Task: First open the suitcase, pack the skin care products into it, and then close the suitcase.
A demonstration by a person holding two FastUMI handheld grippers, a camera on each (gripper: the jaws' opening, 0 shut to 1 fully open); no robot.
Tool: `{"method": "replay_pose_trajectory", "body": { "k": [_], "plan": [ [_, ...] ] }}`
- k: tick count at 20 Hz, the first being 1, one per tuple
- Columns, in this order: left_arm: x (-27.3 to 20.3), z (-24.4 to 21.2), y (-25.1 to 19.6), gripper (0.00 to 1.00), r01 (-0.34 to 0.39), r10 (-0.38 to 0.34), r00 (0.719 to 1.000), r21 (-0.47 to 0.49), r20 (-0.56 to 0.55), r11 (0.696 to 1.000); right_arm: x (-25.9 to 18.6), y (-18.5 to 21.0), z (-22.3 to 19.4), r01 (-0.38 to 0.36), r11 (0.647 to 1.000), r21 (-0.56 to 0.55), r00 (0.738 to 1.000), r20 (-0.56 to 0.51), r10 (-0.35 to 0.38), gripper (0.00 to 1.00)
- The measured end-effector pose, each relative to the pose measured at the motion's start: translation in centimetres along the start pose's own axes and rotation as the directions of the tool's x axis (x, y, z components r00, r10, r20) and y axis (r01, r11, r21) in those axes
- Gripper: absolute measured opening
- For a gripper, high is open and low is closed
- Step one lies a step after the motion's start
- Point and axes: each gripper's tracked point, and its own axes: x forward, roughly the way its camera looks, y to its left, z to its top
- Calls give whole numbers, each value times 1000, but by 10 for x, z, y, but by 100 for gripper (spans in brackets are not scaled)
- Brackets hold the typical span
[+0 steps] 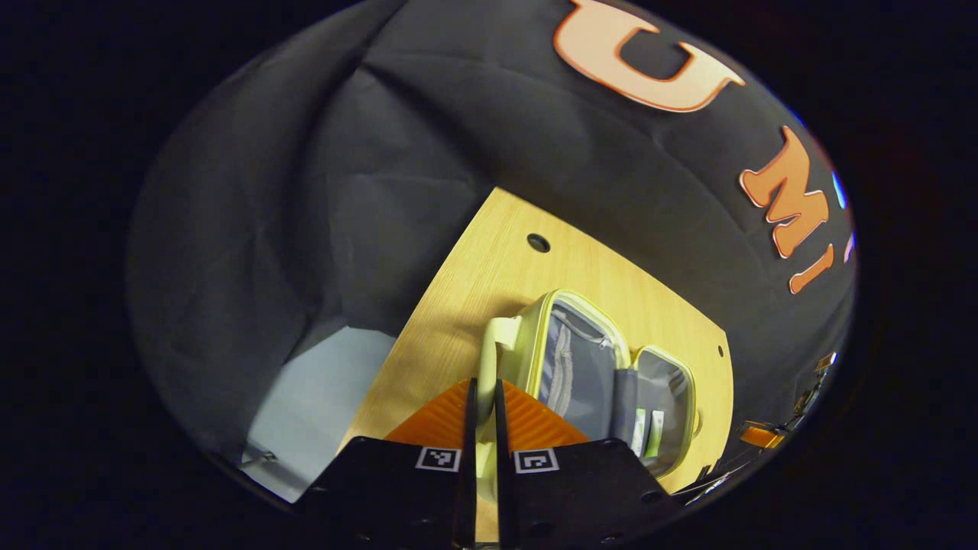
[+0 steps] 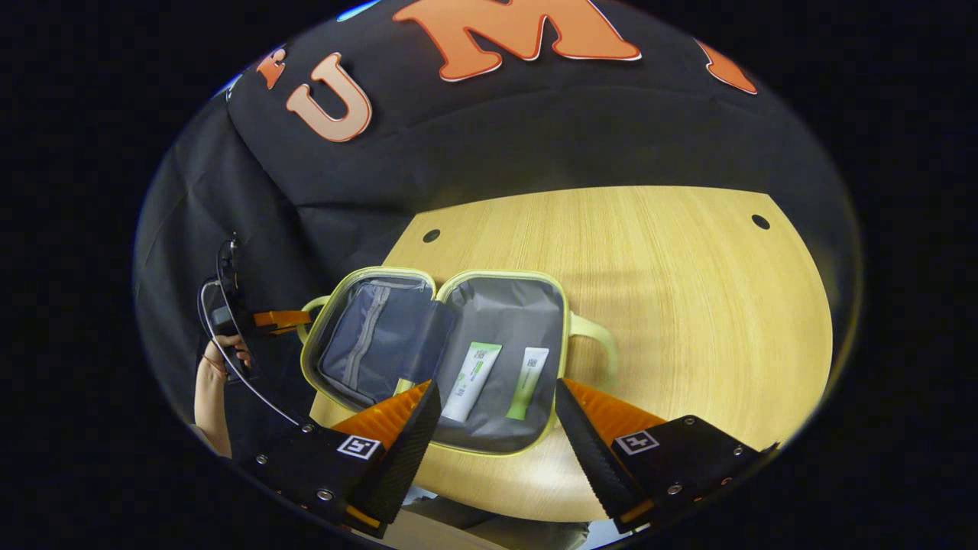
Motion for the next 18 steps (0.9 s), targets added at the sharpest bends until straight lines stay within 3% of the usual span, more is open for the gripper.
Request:
{"method": "replay_pose_trajectory", "body": {
  "k": [6, 10, 12, 16, 18],
  "plan": [
    [-73, 20, -117, 11, -60, 49, 994, 118, 98, 991, -50, -69, 47, 19, 995, -98, 987, 161, -3, 96],
    [-100, 9, -218, 11, -42, 15, 992, 211, 129, 977, -83, -111, 55, 6, 995, -95, 976, 216, 15, 95],
    [-102, -4, -266, 11, -7, -25, 992, 259, 121, 966, -98, -134, 55, 6, 997, -80, 970, 241, 14, 95],
    [-78, -34, -337, 12, 31, -59, 995, 327, 76, 944, -128, -185, 56, 87, 994, -65, 949, 308, -63, 96],
    [-64, -50, -375, 12, 83, -104, 994, 340, 43, 937, -140, -201, 51, 115, 992, -50, 940, 329, -93, 96]
  ]
}}
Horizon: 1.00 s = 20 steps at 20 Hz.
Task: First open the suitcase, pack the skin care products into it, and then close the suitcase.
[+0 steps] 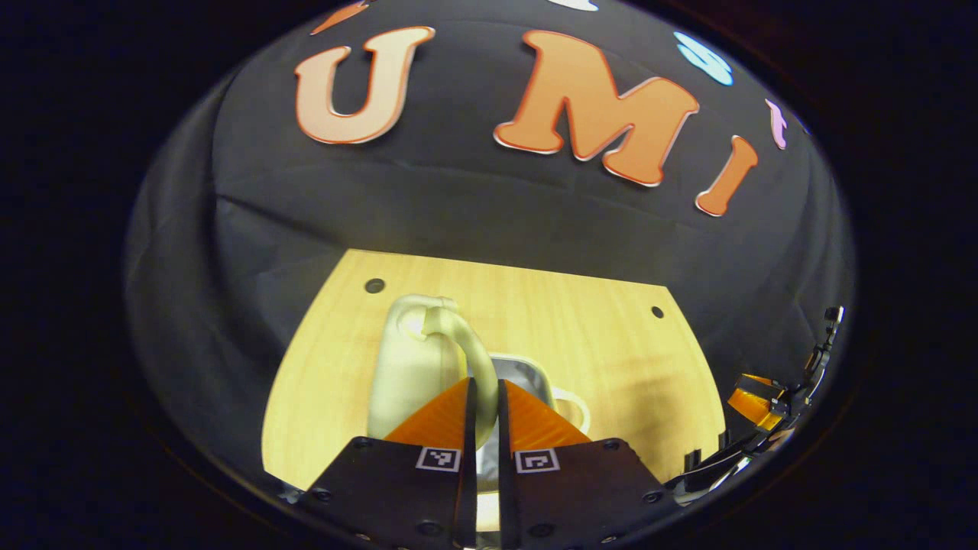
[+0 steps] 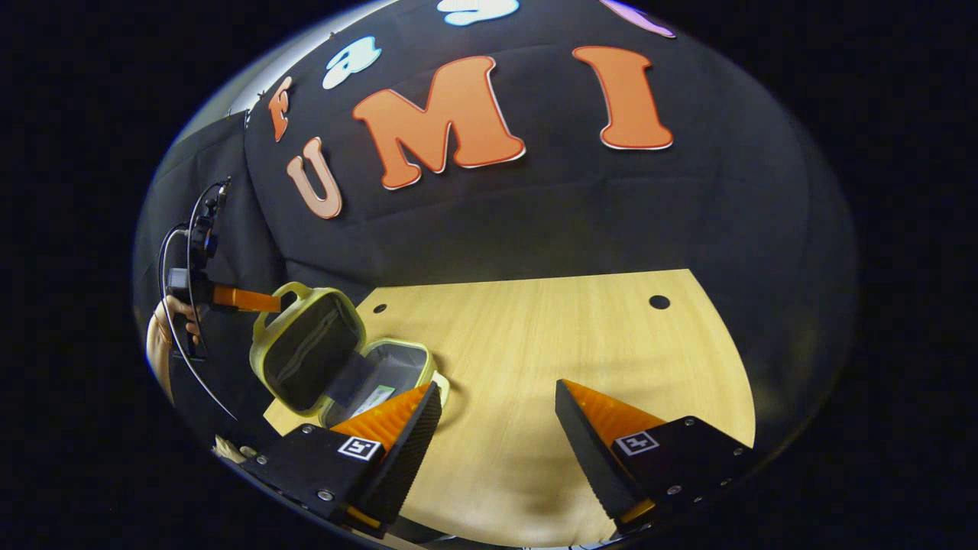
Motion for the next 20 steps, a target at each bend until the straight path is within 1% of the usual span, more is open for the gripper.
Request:
{"method": "replay_pose_trajectory", "body": {
  "k": [3, 6, 8, 10, 13, 15, 17, 20],
  "plan": [
    [34, -24, -54, 12, 89, -88, 995, 21, -54, 996, -16, -27, -3, 64, 998, -4, 998, 28, -64, 95],
    [72, -51, -99, 12, 170, -167, 980, 15, -109, 985, -27, -38, -7, 82, 996, 21, 996, 38, -83, 96],
    [100, -76, -121, 12, 206, -202, 967, 6, -155, 979, -31, -44, -8, 98, 995, 26, 994, 35, -99, 96],
    [122, -103, -131, 12, 231, -227, 952, -4, -208, 973, -33, -48, -11, 113, 993, 27, 993, 31, -114, 96],
    [152, -144, -142, 12, 243, -236, 931, -10, -280, 970, -33, -49, -13, 128, 991, 29, 992, 18, -128, 96],
    [163, -171, -149, 12, 223, -213, 923, -6, -321, 975, -33, -52, -16, 135, 991, 24, 991, 8, -135, 96],
    [172, -185, -150, 12, 204, -183, 928, 31, -324, 978, -31, -54, -19, 143, 990, 23, 990, -8, -142, 96],
    [175, -181, -146, 12, 183, -152, 940, 72, -306, 981, -30, -51, -20, 132, 991, 33, 991, -19, -132, 96]
  ]
}}
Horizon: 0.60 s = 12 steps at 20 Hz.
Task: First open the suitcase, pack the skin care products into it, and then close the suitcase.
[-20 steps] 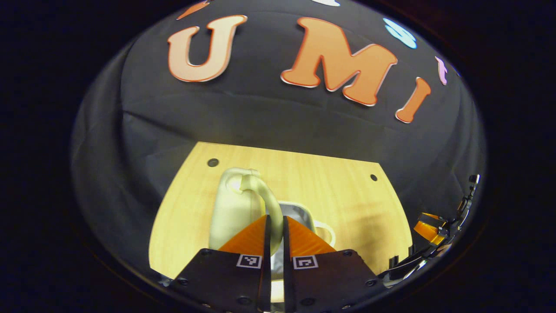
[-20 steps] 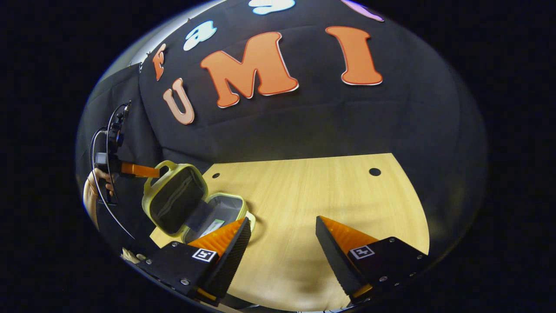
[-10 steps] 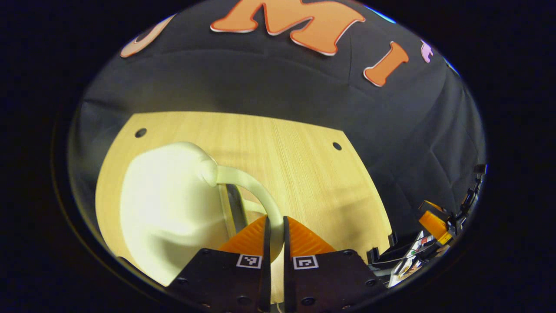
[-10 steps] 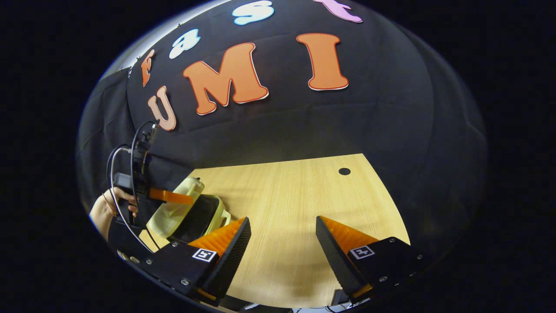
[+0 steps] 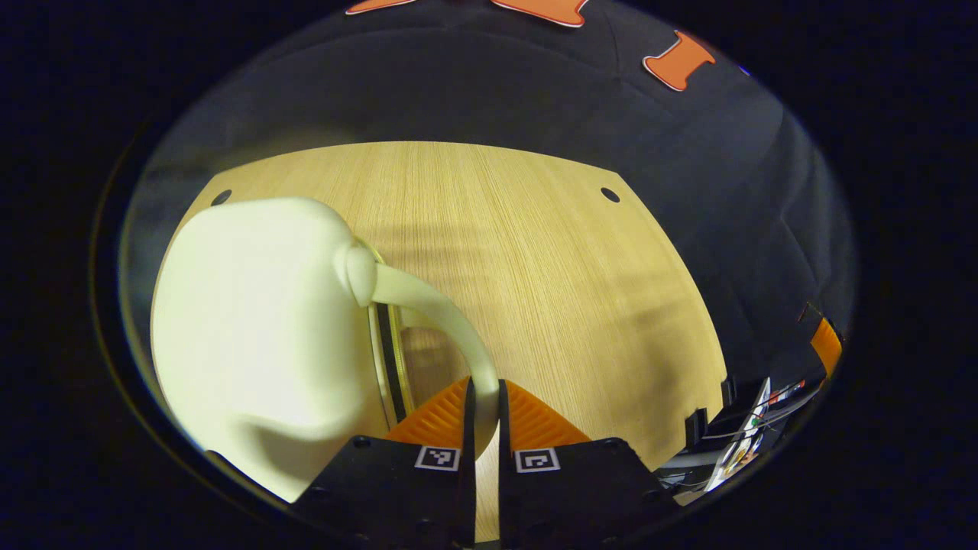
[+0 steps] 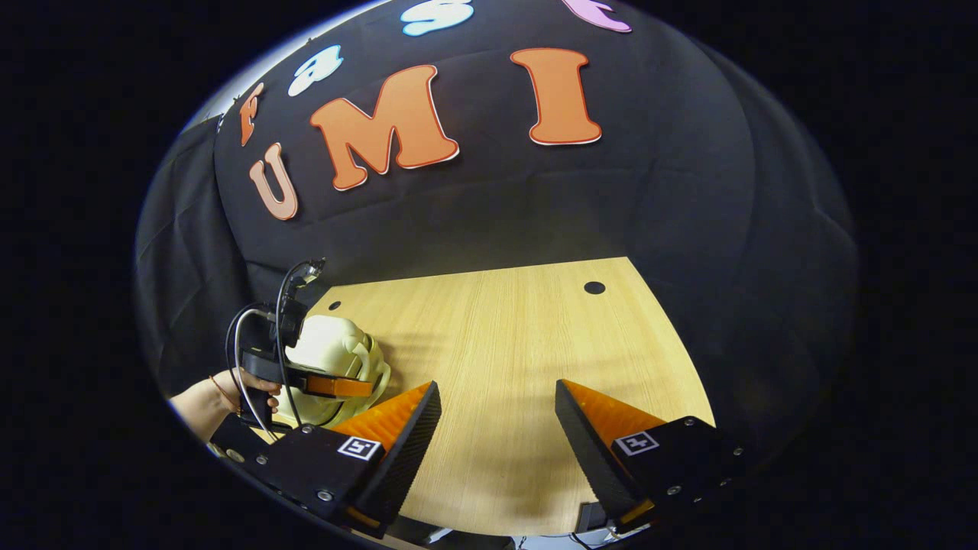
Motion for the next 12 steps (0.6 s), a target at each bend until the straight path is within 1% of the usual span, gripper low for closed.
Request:
{"method": "replay_pose_trajectory", "body": {
  "k": [2, 3, 4, 5, 6, 7, 8, 9, 11, 12],
  "plan": [
    [-5, 7, -2, 12, -19, 19, 999, 6, 32, 1000, 2, 1, 2, -6, 1000, -2, 1000, 3, 6, 96],
    [-10, 12, -3, 15, -42, 41, 998, 10, 49, 999, 3, 3, 5, -9, 1000, 1, 1000, 5, 9, 95],
    [-16, 15, -2, 21, -66, 65, 995, 18, 72, 998, 4, 5, 6, -15, 1000, 4, 1000, 8, 15, 95],
    [-28, 22, 3, 18, -97, 94, 990, 23, 109, 995, 6, 8, 8, -20, 1000, 5, 1000, 10, 20, 95],
    [-41, 34, 5, 24, -119, 116, 980, 8, 162, 993, 7, 11, 10, -21, 1000, 5, 1000, 16, 21, 95],
    [-59, 49, 4, 33, -134, 133, 964, -11, 230, 991, 8, 13, 13, -24, 1000, 2, 999, 21, 24, 95],
    [-73, 65, 2, 52, -134, 136, 947, -25, 291, 991, 7, 14, 14, -25, 1000, -2, 999, 30, 25, 96],
    [-89, 79, -1, 51, -134, 138, 927, -37, 349, 990, 8, 17, 17, -26, 1000, -9, 999, 41, 26, 96],
    [-131, 107, -9, 83, -134, 145, 876, -58, 459, 989, 10, 25, 28, -22, 999, -29, 996, 84, 25, 96],
    [-146, 120, -8, 99, -147, 161, 843, -68, 513, 987, 9, 30, 35, -19, 999, -40, 994, 111, 23, 96]
  ]
}}
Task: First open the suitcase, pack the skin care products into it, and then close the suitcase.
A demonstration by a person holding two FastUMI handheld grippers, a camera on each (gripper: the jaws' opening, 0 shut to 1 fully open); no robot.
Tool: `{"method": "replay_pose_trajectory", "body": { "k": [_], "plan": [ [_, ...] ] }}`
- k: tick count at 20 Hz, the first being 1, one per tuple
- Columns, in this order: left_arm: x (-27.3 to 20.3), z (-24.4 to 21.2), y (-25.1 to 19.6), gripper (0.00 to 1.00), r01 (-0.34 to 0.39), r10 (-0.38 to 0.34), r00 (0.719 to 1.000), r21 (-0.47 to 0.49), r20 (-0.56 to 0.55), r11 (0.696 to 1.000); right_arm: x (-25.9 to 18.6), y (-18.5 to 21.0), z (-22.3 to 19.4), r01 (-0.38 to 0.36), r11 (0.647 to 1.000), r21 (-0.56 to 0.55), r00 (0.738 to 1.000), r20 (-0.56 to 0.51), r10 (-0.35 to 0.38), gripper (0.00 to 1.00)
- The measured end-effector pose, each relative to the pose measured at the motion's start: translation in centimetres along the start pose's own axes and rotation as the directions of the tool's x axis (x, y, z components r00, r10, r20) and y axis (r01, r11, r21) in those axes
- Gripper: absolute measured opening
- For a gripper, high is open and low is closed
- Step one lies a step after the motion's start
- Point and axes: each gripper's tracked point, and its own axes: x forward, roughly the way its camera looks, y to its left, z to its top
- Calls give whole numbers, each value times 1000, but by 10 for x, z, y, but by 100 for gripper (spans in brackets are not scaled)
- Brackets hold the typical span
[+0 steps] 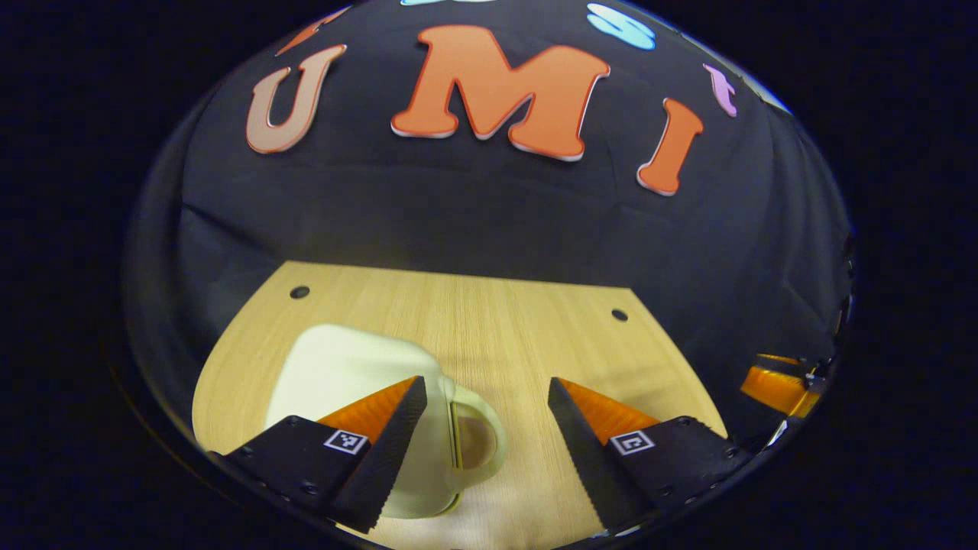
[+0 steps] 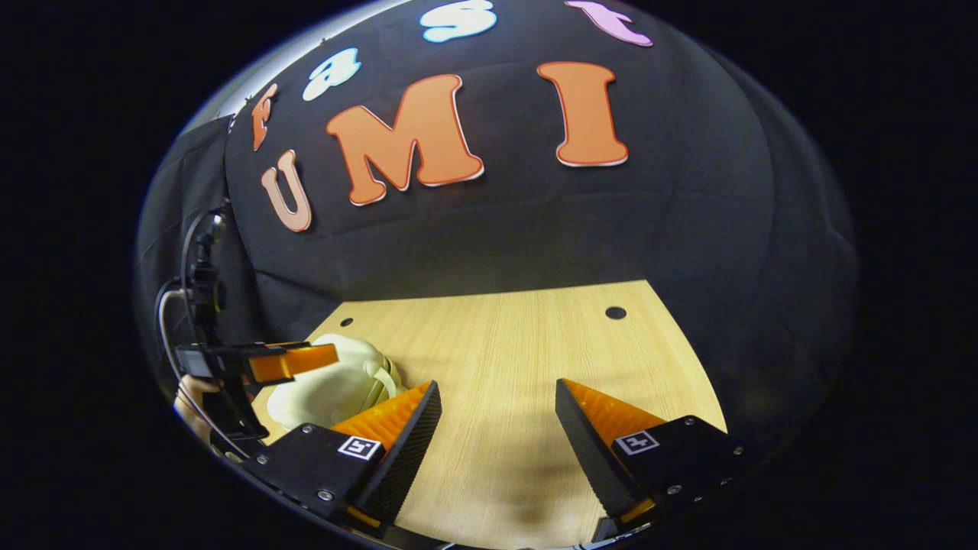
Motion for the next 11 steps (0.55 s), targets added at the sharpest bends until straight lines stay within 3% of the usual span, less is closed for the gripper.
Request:
{"method": "replay_pose_trajectory", "body": {
  "k": [5, 10, 11],
  "plan": [
    [-16, 39, -2, 97, -47, 35, 965, 43, 258, 998, -6, 27, 38, 22, 999, -38, 986, 164, -16, 96],
    [-31, 53, 0, 96, -56, 34, 946, 59, 323, 997, -18, 58, 34, 42, 996, -84, 967, 255, -20, 96],
    [-41, 58, 4, 96, -56, 38, 944, 44, 329, 997, -21, 66, 32, 39, 995, -88, 963, 267, -14, 100]
  ]
}}
